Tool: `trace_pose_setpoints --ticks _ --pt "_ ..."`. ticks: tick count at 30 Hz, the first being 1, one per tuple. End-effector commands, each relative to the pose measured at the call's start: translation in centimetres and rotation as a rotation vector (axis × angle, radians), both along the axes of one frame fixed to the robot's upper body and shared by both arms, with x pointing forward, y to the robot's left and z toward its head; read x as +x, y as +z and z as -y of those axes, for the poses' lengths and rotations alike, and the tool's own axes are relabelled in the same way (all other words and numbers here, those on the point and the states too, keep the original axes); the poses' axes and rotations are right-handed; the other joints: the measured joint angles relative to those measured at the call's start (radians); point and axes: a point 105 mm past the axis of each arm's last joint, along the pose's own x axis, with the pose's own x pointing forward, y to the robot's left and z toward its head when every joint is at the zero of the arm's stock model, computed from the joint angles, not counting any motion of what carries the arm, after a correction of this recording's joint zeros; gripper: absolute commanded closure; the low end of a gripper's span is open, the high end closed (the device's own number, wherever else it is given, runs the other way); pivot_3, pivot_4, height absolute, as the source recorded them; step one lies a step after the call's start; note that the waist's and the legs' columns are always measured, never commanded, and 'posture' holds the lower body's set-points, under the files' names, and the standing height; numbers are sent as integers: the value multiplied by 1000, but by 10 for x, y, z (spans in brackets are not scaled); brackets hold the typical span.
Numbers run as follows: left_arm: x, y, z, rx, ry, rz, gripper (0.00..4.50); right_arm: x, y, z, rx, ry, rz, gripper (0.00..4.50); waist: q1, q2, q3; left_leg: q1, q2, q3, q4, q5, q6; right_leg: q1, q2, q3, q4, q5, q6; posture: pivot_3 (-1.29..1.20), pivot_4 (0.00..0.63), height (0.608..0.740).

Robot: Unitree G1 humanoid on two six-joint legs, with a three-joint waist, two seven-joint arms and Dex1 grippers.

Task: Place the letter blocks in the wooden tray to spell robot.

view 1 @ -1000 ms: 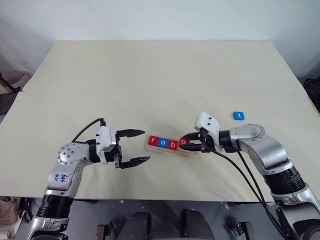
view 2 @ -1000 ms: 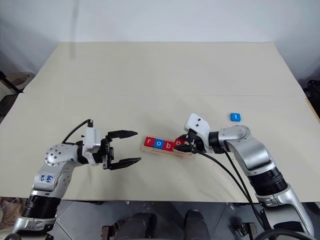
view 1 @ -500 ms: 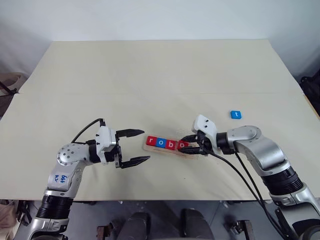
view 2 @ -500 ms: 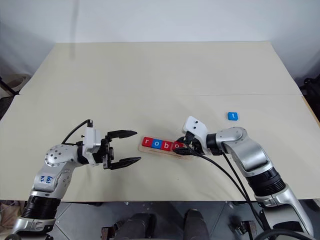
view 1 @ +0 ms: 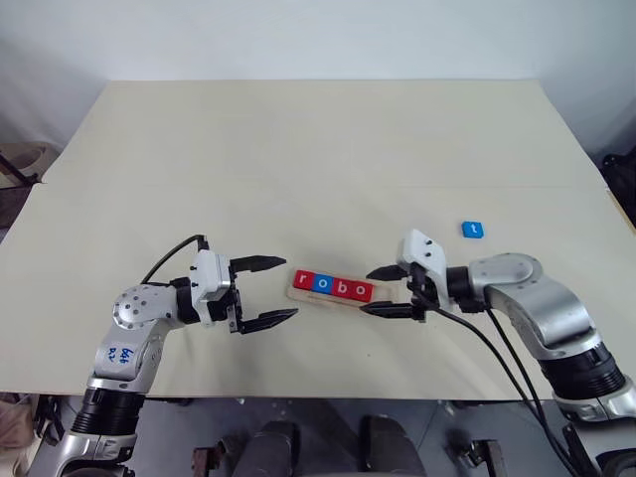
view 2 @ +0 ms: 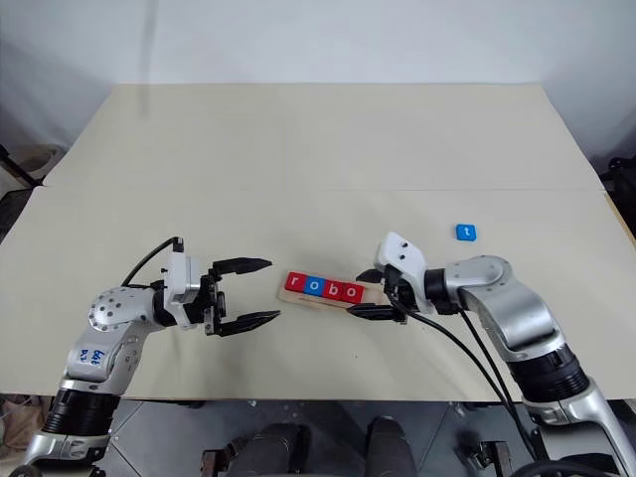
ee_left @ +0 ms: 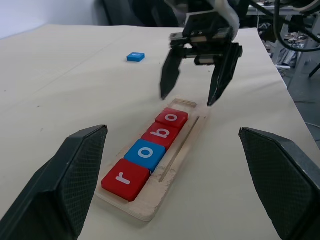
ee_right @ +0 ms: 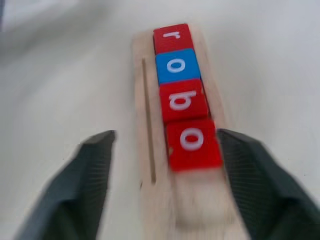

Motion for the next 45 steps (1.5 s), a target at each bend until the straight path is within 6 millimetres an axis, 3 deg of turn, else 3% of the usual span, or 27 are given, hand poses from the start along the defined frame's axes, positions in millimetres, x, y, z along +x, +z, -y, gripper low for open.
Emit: trace_pose_setpoints --ticks 1,6,7,20,39,45 --pt "-2 7 -1 -1 -10 32 0 -21 3 0 -6 111 16 2657 0 0 0 0 0 0 0 0 0 0 0 0 0 0 0 0 150 740" --pt "-2 8 0 0 -17 32 0 -27 -16 -6 -3 100 0 4386 -4 0 0 0 0 1 0 0 0 0 0 0 0 0 0 0 150 740" --pt "-3 8 -1 1 -18 31 0 -27 -18 -8 0 95 1 4479 -3 0 0 0 1 1 0 0 0 0 1 0 0 0 0 0 150 740" --pt "-4 9 -4 16 -22 25 0 -14 -36 7 -37 -6 -4 4479 -1 0 0 0 0 0 0 0 0 0 0 0 0 0 0 0 150 740" --pt "-1 10 0 4 -25 30 0 7 -31 21 -46 -88 40 4479 -2 0 0 0 0 0 1 0 0 0 0 0 0 0 0 0 150 740" --pt "-1 10 1 3 -27 28 0 -9 -27 20 -23 -23 -11 4479 1 0 0 0 0 0 1 0 0 0 0 0 0 0 0 0 150 740"
